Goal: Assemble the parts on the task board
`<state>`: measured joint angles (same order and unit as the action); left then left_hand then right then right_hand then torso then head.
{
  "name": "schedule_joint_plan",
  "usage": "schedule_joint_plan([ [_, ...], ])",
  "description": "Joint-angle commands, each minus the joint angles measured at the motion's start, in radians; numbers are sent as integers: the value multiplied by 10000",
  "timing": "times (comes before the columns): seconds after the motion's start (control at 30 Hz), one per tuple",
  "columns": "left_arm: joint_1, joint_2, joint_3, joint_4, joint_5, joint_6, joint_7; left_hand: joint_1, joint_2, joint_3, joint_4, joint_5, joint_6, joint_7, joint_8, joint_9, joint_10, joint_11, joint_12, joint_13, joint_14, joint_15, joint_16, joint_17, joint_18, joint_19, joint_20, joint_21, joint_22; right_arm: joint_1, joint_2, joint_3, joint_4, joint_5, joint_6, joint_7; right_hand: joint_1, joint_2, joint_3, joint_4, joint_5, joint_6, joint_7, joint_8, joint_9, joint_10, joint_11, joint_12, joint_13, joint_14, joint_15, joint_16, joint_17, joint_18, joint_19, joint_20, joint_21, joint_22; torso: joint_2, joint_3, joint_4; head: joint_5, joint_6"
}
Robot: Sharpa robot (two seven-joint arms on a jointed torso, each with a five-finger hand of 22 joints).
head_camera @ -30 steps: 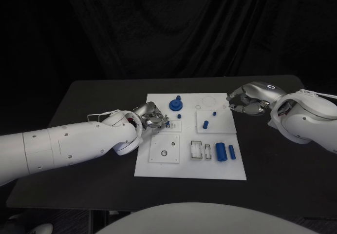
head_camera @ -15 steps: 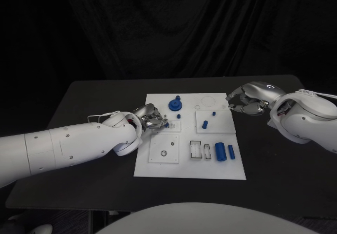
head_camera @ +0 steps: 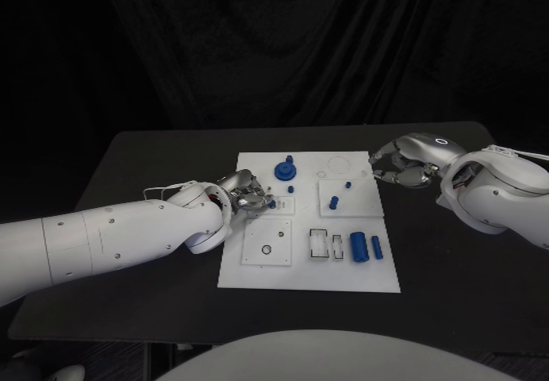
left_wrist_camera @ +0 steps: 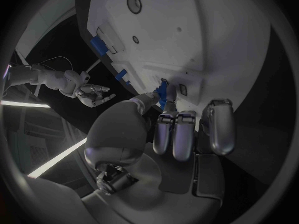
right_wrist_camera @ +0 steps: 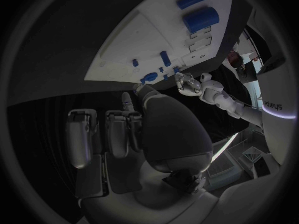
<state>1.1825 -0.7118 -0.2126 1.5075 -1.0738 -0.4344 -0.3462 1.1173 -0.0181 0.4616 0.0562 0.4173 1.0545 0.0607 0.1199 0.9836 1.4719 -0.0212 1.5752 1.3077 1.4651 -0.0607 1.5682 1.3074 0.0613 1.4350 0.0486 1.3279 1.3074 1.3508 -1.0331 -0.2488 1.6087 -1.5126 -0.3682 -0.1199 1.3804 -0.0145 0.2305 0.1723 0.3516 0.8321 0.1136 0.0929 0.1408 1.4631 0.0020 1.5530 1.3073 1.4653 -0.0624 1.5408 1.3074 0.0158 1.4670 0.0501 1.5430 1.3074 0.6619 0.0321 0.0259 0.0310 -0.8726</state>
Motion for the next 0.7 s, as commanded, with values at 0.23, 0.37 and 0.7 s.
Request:
schedule_joint_plan([
  [0.23, -58, 36, 2, -15, -9, 336, 30, 5, 106, 73, -2, 46, -10, -95, 64, 18, 989, 14, -44, 2631, 1057, -59, 26, 2634, -23, 4, -21, 2, 1853, -27, 28, 5, -2, -18, -44, -140, -42, 22, 63, -2, 44, 72, -25, -64, -12, 846, 66, -41, 2314, 931, 63, -57, 2111, -60, 831, 53, -48, 2502, 1, 11, 1, 34, 0],
  [0.37, -67, 44, 2, -4, -9, 430, -6, 6, 107, 77, 1, 41, -14, -94, 63, 19, 989, 14, -44, 2631, 1057, -59, 26, 2634, -22, 2, -22, -3, 1852, -28, 38, 5, -6, -18, -25, -142, -42, 22, 63, -2, 44, 72, -25, -64, -12, 846, 66, -41, 2314, 931, 63, -57, 2111, -60, 831, 53, -48, 2502, 2, 9, -1, 60, 0],
  [0.7, -78, 93, 2, -1, -9, 567, 29, -133, 77, 6, 263, -767, -75, -87, 65, 65, 989, 25, -44, 2631, 1057, -53, 26, 2634, -21, 0, -19, -20, 1849, -31, 46, 5, -4, -18, 29, -151, -81, -5, 102, -16, 71, 91, -24, -76, -28, 854, 70, -35, 2323, 929, 67, -65, 2100, -61, 833, 56, -48, 2503, -6, 11, 13, 57, 0],
])
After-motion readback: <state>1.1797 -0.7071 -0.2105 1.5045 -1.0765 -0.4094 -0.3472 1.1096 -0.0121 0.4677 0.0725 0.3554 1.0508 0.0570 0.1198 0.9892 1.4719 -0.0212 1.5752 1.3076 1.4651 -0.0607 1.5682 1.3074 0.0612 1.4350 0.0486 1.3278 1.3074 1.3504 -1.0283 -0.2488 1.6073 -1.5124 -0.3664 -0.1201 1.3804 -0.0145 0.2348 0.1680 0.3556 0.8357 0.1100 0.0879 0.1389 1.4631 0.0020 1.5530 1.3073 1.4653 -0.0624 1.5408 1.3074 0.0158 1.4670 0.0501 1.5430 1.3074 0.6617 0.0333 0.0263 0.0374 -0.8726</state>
